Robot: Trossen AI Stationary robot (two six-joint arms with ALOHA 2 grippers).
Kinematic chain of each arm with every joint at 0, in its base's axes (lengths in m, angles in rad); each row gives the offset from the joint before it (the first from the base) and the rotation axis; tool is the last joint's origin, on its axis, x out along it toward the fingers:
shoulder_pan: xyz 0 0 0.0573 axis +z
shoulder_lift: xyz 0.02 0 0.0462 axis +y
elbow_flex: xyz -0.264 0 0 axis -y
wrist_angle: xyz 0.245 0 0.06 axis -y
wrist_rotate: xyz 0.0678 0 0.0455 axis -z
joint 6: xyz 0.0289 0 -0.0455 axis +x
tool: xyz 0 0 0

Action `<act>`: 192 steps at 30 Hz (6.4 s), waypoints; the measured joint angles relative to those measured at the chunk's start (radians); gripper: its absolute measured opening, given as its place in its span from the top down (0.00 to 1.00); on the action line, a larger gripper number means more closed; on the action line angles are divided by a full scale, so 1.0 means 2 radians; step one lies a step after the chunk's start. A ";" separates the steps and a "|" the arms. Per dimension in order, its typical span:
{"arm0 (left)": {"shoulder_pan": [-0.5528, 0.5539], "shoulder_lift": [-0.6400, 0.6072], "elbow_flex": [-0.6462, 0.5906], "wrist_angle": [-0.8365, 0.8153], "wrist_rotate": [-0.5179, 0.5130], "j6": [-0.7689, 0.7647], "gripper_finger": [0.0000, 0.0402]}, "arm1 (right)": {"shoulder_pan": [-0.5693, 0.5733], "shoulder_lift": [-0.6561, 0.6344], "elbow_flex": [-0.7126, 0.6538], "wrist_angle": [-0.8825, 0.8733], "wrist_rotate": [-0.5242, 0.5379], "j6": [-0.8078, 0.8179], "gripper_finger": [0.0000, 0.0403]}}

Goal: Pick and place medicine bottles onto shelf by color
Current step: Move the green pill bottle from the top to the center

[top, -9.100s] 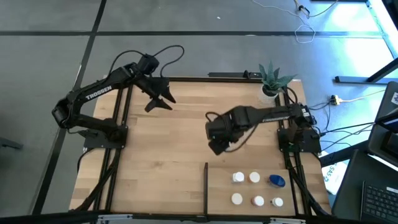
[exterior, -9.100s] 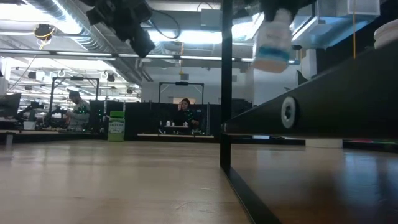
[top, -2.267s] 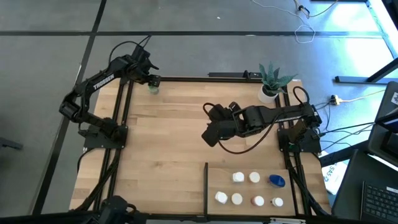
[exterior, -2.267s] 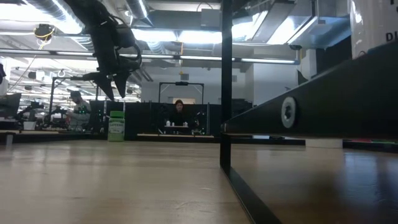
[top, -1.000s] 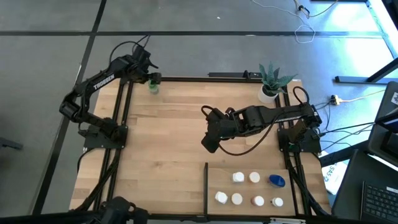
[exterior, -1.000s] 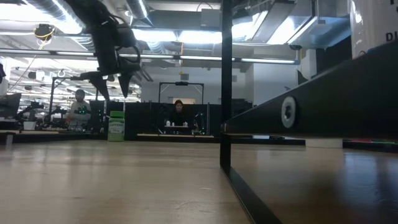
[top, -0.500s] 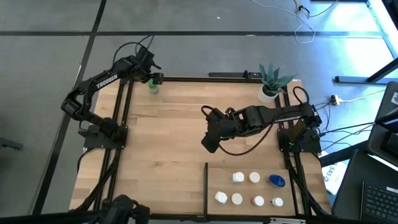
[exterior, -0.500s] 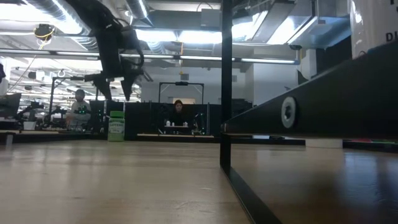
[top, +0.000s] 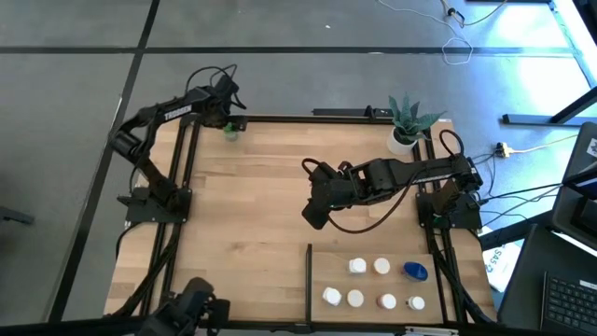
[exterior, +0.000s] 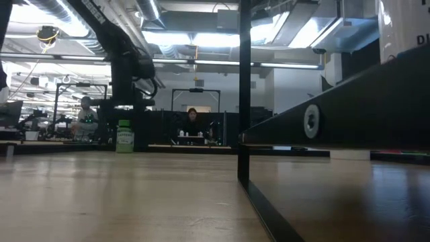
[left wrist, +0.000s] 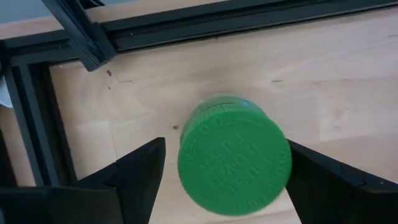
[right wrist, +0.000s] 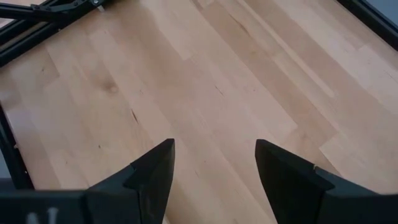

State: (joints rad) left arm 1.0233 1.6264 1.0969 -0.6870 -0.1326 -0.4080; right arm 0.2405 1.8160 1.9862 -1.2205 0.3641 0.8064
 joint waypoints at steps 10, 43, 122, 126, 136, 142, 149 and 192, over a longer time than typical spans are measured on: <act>0.000 0.009 0.000 0.012 -0.004 0.040 0.27 | 0.000 0.000 0.000 0.000 0.000 0.000 0.44; -0.005 0.008 0.000 0.024 -0.007 0.079 0.42 | 0.000 0.000 0.000 0.000 0.000 0.000 0.44; -0.448 -0.133 0.000 -0.050 0.022 0.024 0.48 | -0.001 0.000 -0.004 0.072 0.000 0.007 0.44; -0.451 -0.133 0.000 -0.039 0.022 0.031 0.48 | -0.001 0.001 -0.005 0.081 0.000 -0.003 0.44; -0.450 -0.133 0.000 -0.028 0.022 0.022 0.48 | 0.001 0.003 -0.006 0.074 0.004 -0.153 0.44; -0.450 -0.132 0.000 -0.009 0.022 -0.001 0.48 | 0.011 -0.019 -0.006 0.067 0.011 -0.225 0.44; -0.442 -0.127 0.001 0.052 0.016 -0.004 0.48 | 0.016 -0.084 -0.006 0.076 -0.032 -0.270 0.44; -0.446 -0.029 0.000 0.011 0.022 -0.061 0.48 | 0.007 -0.288 -0.436 0.497 -0.068 -0.316 0.44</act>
State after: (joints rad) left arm 0.1316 1.5681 1.0977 -0.6641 -0.0876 -0.5300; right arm 0.2554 1.2404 1.1137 -0.2264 0.2272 0.1734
